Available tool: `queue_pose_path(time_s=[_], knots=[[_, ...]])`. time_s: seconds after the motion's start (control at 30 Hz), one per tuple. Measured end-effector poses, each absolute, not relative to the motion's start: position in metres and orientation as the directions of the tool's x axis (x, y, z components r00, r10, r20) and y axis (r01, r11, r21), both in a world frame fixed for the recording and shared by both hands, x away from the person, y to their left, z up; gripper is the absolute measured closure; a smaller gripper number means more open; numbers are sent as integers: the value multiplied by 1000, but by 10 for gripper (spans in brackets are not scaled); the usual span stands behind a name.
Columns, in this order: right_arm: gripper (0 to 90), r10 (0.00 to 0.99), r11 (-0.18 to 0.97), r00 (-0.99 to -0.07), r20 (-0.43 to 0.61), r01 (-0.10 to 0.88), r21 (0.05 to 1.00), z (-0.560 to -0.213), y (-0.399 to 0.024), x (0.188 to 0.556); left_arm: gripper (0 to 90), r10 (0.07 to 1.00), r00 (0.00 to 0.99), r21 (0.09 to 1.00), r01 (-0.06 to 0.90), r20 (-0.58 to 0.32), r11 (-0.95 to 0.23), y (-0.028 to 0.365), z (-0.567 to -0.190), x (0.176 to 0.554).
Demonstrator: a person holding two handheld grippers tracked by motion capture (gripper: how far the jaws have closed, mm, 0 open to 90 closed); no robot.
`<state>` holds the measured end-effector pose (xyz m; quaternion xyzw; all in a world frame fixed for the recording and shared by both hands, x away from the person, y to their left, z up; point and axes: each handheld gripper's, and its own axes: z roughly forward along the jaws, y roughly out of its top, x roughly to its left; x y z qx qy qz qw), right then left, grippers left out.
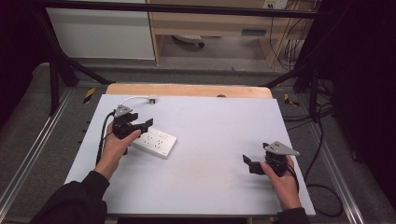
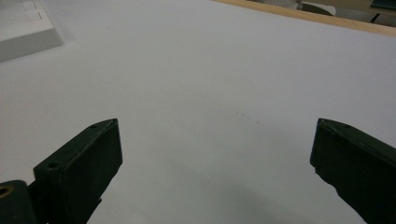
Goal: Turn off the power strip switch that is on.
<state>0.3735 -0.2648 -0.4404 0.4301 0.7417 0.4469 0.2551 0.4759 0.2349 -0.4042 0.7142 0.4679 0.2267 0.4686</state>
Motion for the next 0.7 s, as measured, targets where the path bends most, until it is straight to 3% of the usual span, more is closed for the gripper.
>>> queue_pose_path(time_s=[0.27, 0.7], knots=[[25, 865, 227, -501, 10, 410, 883, -440, -265, 374, 135, 871, 469, 887, 452, -148, -92, 237, -396, 469], [25, 866, 226, -499, 12, 414, 882, -441, -265, 374, 114, 853, 490, 891, 448, -179, -70, 239, -382, 454]])
